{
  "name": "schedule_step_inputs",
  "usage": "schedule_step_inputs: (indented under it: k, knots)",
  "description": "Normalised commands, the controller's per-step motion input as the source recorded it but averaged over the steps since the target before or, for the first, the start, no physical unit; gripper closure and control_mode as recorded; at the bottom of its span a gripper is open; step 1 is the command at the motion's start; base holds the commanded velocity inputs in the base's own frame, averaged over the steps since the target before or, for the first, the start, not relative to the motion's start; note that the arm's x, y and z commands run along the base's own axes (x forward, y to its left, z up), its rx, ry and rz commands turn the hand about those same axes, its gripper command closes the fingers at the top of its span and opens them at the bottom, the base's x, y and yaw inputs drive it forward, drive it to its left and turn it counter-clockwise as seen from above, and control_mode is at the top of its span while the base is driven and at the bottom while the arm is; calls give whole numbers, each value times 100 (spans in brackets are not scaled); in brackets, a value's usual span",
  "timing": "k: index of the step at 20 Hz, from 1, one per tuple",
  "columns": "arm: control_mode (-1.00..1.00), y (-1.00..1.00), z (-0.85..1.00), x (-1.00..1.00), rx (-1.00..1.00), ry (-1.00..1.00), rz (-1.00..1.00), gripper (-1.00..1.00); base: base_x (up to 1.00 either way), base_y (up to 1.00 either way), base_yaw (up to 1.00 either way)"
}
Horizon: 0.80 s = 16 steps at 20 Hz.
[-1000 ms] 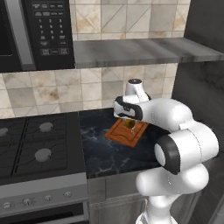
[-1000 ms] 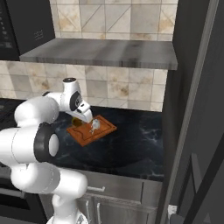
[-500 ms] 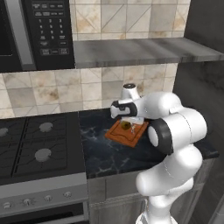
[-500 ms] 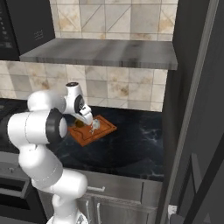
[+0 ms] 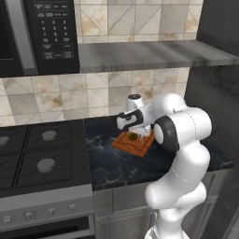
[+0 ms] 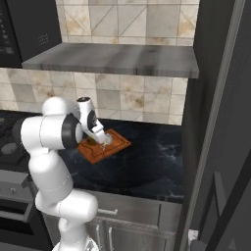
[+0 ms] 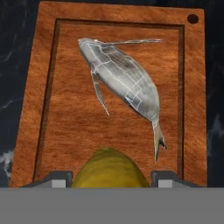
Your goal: Retrieve a lemon from the fridge and place it on the cutting board with the fish.
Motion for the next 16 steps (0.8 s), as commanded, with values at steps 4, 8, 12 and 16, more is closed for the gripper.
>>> schedule_step_inputs:
  k: [4,8,12,16]
  knots:
    - [-100,-6,-36,19,-1,0,-4,100,0,0,0]
    - [-100,-12,-20,14,0,0,0,100,0,0,0]
    - [-100,-2,-13,13,0,-1,0,100,0,0,0]
    - [-100,0,-4,1,0,0,0,-100,0,0,0]
